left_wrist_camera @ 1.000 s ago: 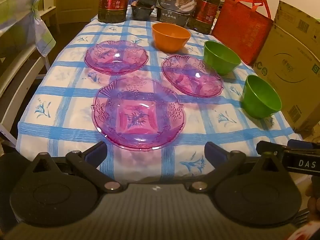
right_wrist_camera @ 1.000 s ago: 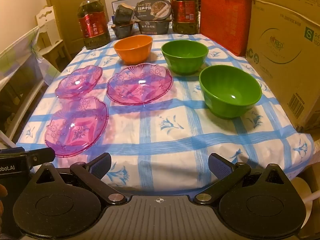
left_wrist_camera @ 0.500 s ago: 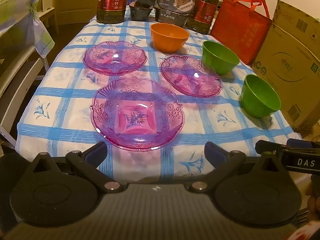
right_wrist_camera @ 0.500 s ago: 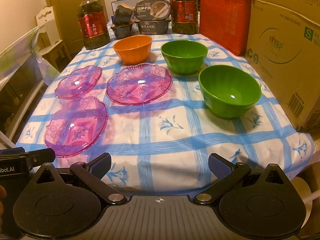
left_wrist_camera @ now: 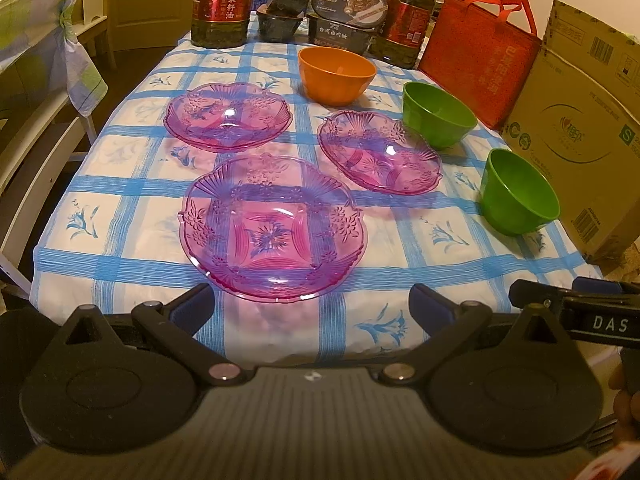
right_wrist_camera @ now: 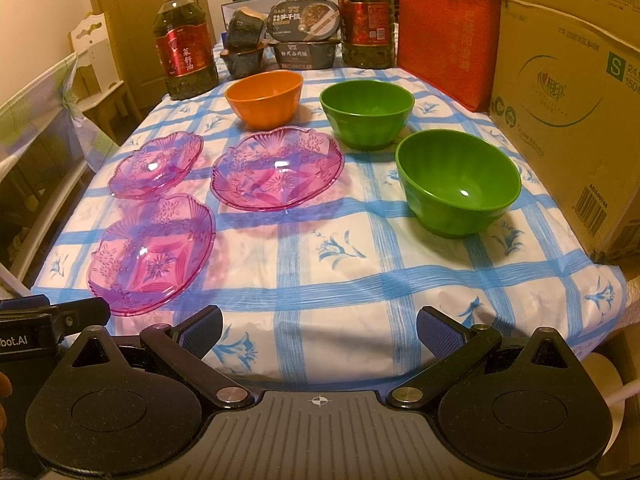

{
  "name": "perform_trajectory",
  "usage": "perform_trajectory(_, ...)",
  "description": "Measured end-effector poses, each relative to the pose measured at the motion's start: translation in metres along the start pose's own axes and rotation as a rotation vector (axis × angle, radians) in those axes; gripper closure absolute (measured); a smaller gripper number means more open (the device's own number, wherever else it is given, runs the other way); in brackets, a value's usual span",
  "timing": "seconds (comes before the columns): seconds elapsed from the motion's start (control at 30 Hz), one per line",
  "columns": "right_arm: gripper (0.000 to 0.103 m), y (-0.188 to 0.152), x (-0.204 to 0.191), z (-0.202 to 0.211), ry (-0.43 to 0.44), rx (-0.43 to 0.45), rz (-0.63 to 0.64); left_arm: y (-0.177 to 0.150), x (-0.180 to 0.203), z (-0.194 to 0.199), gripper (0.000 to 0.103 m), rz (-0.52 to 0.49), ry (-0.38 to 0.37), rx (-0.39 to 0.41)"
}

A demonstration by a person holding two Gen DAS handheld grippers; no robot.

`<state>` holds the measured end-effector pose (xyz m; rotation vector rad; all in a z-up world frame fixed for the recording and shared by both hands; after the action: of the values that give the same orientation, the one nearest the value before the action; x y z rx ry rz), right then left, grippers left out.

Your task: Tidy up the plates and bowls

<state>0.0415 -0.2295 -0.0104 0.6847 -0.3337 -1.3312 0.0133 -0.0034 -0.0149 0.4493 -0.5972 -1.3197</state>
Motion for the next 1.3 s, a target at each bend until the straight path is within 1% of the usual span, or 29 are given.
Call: perform_trajectory(1.3, 0.0, 0.0014, -0.0006, 0.0007, 0.003, 0.003, -0.006, 0.0005, 0.0052, 0.0006, 0.001, -0.001, -0.005, 0.0)
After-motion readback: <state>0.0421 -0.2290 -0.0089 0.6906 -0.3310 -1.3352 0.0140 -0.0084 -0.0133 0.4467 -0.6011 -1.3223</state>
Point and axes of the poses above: each gripper's, at about its wrist camera, not at the fingertips, and z roughly against the way its jaws point, x to its right, y to its top, the point moved 2 cm from there along -z, roughly the way its jaws point, and after that the axes turned 1 degree about y, right-handed, at the moved point
